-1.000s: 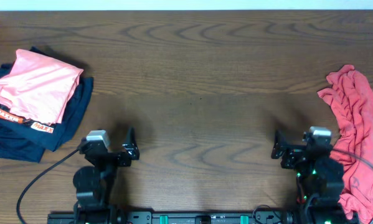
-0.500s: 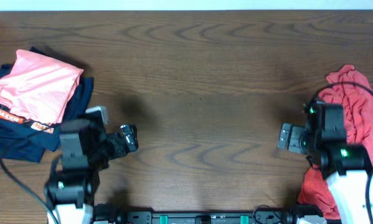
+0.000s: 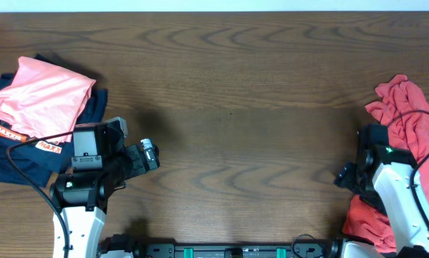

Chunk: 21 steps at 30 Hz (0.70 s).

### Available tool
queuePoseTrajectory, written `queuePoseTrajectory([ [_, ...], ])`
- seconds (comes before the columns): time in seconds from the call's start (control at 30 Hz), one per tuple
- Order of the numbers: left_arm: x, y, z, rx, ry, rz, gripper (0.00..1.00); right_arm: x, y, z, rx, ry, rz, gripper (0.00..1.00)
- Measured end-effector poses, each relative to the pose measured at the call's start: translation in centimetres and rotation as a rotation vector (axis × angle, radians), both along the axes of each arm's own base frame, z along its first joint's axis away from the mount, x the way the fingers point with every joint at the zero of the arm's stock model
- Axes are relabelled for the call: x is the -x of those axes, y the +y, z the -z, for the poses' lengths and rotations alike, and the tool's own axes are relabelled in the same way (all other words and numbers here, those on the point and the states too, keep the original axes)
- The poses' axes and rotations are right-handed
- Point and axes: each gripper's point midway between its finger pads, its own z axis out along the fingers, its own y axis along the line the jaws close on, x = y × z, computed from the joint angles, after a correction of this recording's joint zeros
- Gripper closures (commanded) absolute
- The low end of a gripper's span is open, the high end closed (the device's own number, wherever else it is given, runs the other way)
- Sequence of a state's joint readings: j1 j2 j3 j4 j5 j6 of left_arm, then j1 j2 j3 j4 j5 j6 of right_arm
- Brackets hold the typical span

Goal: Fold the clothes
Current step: 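Reach the right gripper to the crumpled coral t-shirt and grasp it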

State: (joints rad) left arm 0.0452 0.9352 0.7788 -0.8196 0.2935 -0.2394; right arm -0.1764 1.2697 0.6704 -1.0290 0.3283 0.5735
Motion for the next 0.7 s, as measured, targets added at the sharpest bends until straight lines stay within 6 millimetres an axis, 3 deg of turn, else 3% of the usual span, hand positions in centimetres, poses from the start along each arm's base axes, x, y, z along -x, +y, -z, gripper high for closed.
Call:
queuePoseTrajectory([
  [0.1, 0.0, 0.0, 0.0, 0.0, -0.001, -0.001, 0.02, 0.5, -0.1, 1.0, -0.009, -0.012, 0.051, 0.25],
  [0.23, 0.0, 0.0, 0.0, 0.0, -0.001, -0.001, 0.02, 0.7, 0.3, 2.1, -0.023, -0.03, 0.082, 0.62],
  [0.3, 0.0, 0.0, 0.0, 0.0, -0.001, -0.001, 0.02, 0.9, 0.6, 2.4, -0.038, -0.031, 0.093, 0.91],
  [0.33, 0.0, 0.0, 0.0, 0.0, -0.001, 0.0, 0.02, 1.0, 0.7, 2.5, -0.045, -0.031, 0.096, 0.99],
  [0.53, -0.3, 0.0, -0.2, -0.001, -0.015, 0.0, 0.02, 0.9, 0.9, 2.6, -0.059, -0.037, 0.107, 0.99],
  [0.57, -0.3, 0.0, -0.2, -0.001, -0.015, 0.0, 0.02, 0.9, 0.9, 2.6, -0.059, -0.037, 0.107, 0.9],
  [0.6, -0.3, 0.0, -0.2, -0.001, -0.015, 0.0, 0.02, 0.9, 0.9, 2.6, -0.056, -0.04, 0.114, 0.66],
  [0.63, -0.3, 0.0, -0.2, -0.001, -0.015, 0.0, 0.02, 0.9, 0.8, 2.6, -0.051, -0.04, 0.115, 0.32],
  [0.7, -0.3, 0.0, -0.2, -0.001, -0.016, 0.0, 0.02, 1.0, 0.5, 2.5, -0.03, -0.039, 0.117, 0.27],
])
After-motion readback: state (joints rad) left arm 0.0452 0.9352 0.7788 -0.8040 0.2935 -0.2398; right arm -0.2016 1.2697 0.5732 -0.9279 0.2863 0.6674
